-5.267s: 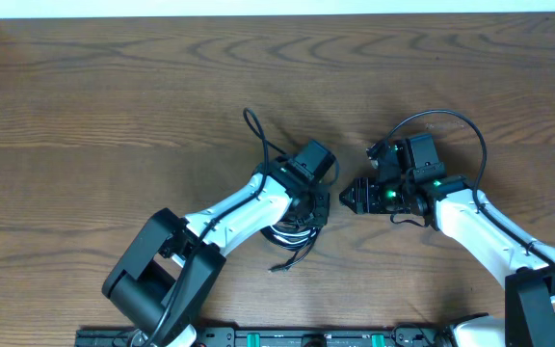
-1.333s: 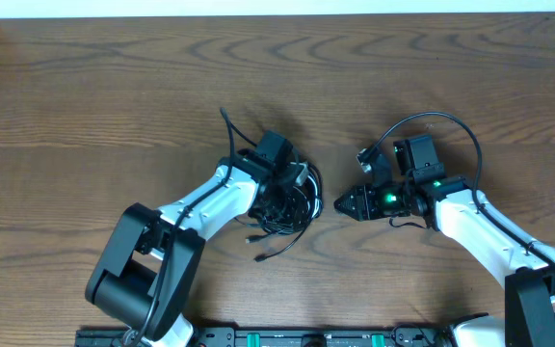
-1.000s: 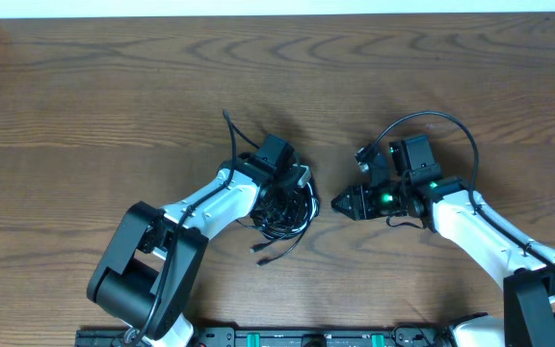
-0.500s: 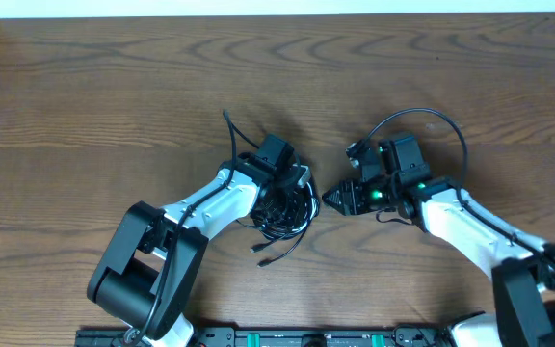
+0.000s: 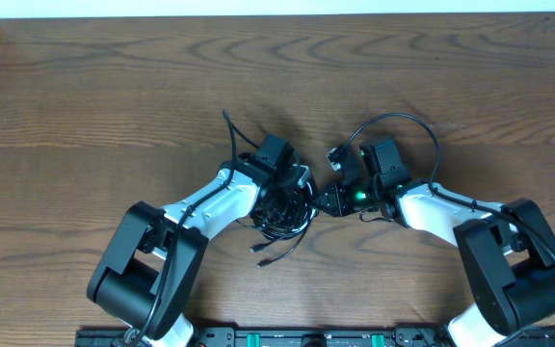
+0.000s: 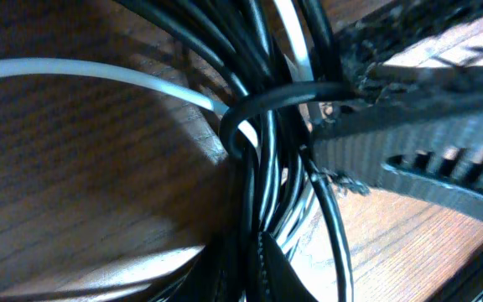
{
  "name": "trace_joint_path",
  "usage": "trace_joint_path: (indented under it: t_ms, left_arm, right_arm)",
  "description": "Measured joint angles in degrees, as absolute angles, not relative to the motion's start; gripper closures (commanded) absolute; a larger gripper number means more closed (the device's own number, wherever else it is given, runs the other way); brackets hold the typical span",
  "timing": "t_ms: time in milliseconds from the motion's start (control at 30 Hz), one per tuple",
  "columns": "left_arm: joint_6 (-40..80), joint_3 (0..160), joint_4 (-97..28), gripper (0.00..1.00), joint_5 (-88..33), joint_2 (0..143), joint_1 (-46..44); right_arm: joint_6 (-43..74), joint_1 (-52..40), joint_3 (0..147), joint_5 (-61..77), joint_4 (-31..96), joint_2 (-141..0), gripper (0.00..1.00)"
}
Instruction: Untangle cables
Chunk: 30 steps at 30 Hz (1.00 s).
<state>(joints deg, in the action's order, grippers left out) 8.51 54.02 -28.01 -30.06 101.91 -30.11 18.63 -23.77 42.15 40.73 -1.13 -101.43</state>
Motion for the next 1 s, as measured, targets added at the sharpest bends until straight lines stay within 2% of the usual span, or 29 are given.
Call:
trace_joint_path:
  t_ms: [167,367,667,1000]
  left_arm:
    - [8.5,54.0,-28.0,0.92,-30.1,101.9,-30.1]
    - [8.5,54.0,-27.8,0.92,-30.1,101.9,-30.1]
    - [8.5,54.0,-26.5,0.92,-31.5,101.9,-30.1]
    - [8.3,54.0,-26.6,0.92,-30.9,101.9,-30.2]
  right_arm:
    - [18.6,-23.7,42.2,40.9,-1.1,-101.5,0.99]
    - [18.8,-22.6,42.1,43.0,-1.5,-101.6,0.99]
    - [21.0,-13.7,41.5,57.2,-2.6,-101.6,0.99]
    - [22.6,-8.7,41.5,69.7,-2.7,-101.6,0.99]
